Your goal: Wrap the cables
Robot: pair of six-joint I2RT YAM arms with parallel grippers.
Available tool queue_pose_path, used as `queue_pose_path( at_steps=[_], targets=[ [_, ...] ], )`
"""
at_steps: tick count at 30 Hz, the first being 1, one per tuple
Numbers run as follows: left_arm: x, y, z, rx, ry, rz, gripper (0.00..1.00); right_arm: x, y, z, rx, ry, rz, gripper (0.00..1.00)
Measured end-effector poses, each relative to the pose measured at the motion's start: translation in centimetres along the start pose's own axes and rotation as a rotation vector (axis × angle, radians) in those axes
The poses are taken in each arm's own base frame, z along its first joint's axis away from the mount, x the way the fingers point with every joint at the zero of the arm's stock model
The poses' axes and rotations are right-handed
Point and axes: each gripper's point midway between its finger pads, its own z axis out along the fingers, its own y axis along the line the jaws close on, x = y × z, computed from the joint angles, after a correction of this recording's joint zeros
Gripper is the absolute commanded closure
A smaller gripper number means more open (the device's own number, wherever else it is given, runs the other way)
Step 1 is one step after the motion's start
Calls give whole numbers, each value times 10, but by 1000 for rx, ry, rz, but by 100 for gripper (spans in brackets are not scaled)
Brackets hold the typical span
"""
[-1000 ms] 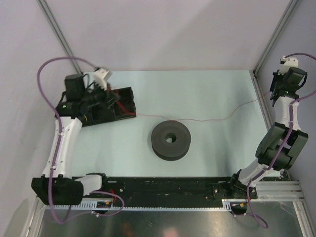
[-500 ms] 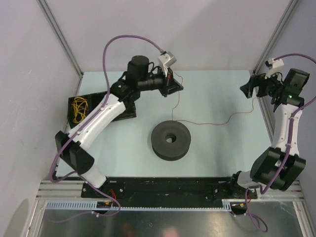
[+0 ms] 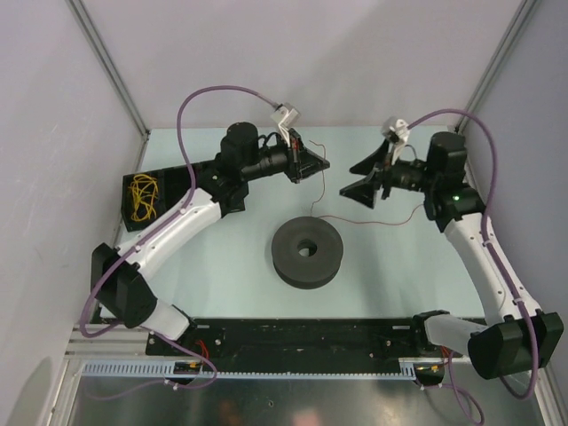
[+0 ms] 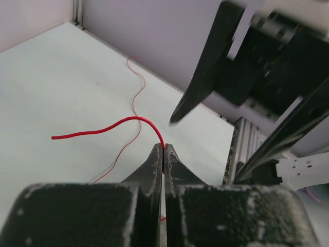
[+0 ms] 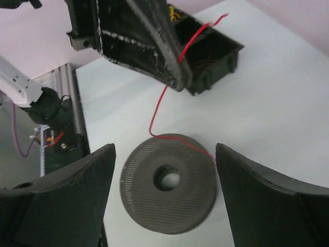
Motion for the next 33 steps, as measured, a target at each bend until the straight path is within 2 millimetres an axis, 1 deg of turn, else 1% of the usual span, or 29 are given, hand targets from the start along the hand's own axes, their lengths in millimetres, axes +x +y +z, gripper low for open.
queue_pose_path(
  at_steps=[2, 4, 6, 9, 12, 17, 20, 22, 23, 25, 26, 30, 33],
  targets=[
    [-7, -7, -3, 16, -34, -12, 100, 8, 14, 15, -43, 11, 22, 22],
    [-13, -13, -6, 33, -58, -23, 100, 11, 25, 25, -67, 15, 29, 27],
    [-17, -19, -9, 52, -78, -38, 100, 9, 34, 34, -84, 7, 20, 30],
    [-21, -24, -11, 66, -100, -56, 100, 4, 42, 45, -87, -16, 5, 36],
    [-21, -26, -11, 74, -109, -80, 100, -5, 42, 51, -66, -53, -9, 45],
    [-16, -24, -10, 75, -107, -117, 100, -16, 30, 56, -8, -102, -11, 63],
    [-16, -25, -11, 77, -113, -127, 100, -16, 22, 59, 23, -116, -3, 80],
    [-16, -25, -11, 78, -115, -131, 100, -15, 19, 61, 33, -121, 1, 93],
    [-17, -25, -11, 76, -118, -134, 100, -14, 18, 61, 36, -122, 5, 97],
    [-18, -23, -11, 71, -124, -137, 100, -13, 19, 61, 32, -124, 10, 99],
    [-17, -23, -11, 70, -124, -140, 95, -13, 20, 62, 31, -125, 9, 100],
    [-17, -24, -12, 72, -123, -145, 51, -12, 18, 61, 33, -129, 8, 100],
    [-14, -21, -20, 67, -118, -146, 26, -10, 9, 54, 60, -127, 10, 100]
  ],
)
